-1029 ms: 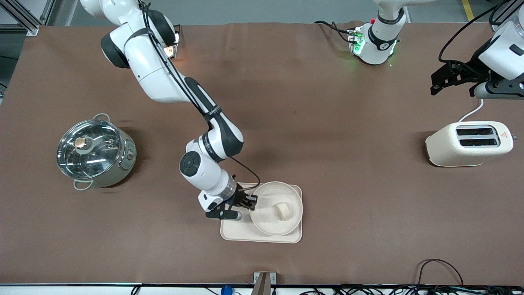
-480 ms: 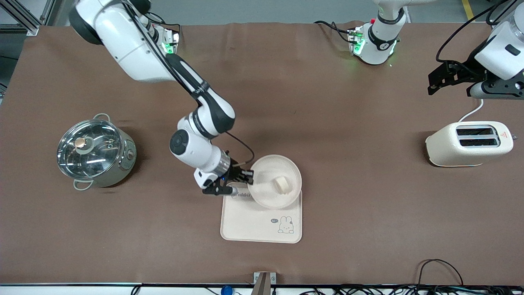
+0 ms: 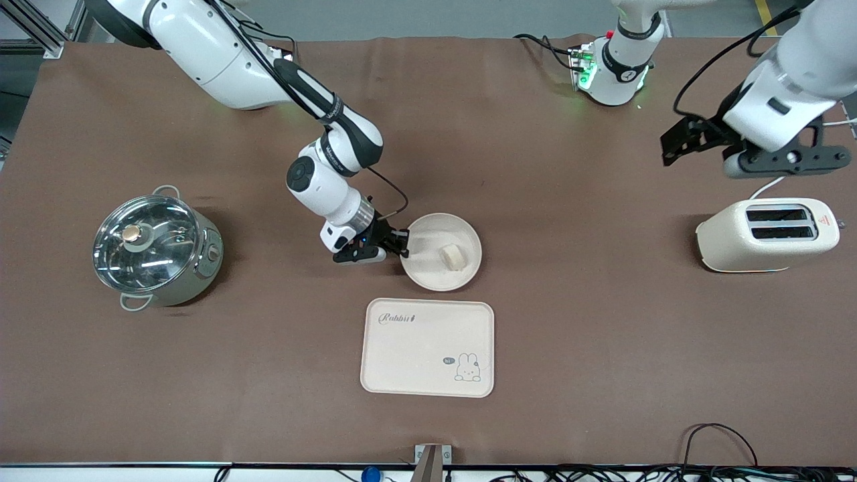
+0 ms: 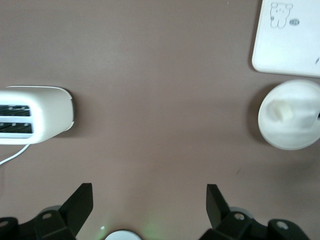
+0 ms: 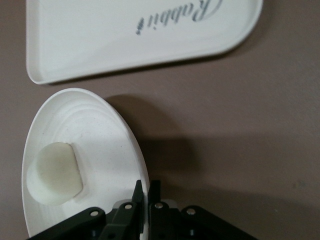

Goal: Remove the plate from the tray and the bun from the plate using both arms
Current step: 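Lift the plate off the tray with the right gripper, then set the plate on the table while the left gripper reaches the bun, then grasp the bun with the left gripper while the right gripper withdraws, then carry the bun with the left gripper away from the plate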

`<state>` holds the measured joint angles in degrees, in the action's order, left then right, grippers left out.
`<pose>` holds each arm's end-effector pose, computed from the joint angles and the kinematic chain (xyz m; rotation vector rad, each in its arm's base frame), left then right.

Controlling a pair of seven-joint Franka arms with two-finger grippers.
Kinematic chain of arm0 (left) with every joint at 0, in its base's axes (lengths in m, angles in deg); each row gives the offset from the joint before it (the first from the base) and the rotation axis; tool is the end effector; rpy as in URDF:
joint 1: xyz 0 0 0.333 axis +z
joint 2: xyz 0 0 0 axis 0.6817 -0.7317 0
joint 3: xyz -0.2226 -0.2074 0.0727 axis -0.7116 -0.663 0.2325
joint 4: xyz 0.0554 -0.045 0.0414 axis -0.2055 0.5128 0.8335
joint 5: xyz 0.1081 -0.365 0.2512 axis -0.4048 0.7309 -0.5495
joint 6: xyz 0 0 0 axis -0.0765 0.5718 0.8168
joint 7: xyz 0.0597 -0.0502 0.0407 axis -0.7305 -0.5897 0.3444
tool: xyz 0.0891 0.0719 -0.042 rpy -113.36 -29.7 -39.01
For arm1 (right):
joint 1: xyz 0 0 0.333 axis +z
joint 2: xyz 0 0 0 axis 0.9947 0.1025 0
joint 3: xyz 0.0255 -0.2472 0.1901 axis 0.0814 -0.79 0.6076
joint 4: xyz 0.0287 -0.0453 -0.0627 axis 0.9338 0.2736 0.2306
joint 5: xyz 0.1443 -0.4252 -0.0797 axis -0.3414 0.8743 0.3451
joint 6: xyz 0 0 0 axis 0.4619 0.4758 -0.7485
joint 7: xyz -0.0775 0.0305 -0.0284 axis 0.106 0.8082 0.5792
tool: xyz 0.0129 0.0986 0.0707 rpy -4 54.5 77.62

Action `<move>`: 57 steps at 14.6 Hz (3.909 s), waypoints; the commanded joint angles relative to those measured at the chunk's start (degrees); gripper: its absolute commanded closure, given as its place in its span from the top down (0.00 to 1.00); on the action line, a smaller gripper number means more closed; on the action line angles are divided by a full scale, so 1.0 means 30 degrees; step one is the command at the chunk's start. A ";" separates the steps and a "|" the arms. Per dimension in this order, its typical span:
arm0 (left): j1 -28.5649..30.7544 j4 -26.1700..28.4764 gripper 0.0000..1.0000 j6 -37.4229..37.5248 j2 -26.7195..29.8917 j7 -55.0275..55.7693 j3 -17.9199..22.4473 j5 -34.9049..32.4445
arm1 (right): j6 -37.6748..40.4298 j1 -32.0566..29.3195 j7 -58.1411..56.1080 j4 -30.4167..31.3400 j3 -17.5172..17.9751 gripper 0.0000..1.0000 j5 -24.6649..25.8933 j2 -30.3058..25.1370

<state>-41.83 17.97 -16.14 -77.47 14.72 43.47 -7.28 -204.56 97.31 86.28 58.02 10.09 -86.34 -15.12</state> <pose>0.5983 -0.1541 0.6016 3.1332 0.0724 -0.0803 0.5136 0.4077 0.1111 -2.6472 0.0870 -0.2122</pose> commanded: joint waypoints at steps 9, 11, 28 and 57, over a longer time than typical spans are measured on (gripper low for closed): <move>-0.1870 0.4563 1.00 -1.0976 -0.4903 0.9427 -0.3443 -0.1179 | -0.0154 -0.0531 0.0120 0.1049 0.0326 1.00 -0.0328 -0.0796; -0.2751 0.3864 1.00 -1.1244 -0.6484 1.1914 -0.3443 -0.1884 | 0.0022 -0.0764 0.0327 0.0990 0.0326 1.00 -0.0328 -0.1234; -1.0780 -0.3259 0.93 -1.3876 -1.5895 2.4669 -0.0281 -0.5784 | 2.3480 -1.1778 -0.5998 -0.9409 0.0150 1.00 0.5853 -0.7062; -0.1827 -0.2644 0.29 -1.1067 -1.4105 1.5596 -0.0015 -0.6925 | 3.1341 -0.5657 -0.7202 -1.1022 -0.9286 1.00 0.6116 -1.2311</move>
<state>-52.00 8.94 -49.05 -118.74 65.12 44.27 -26.11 -109.70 81.26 64.93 23.81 -19.34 -68.00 -51.27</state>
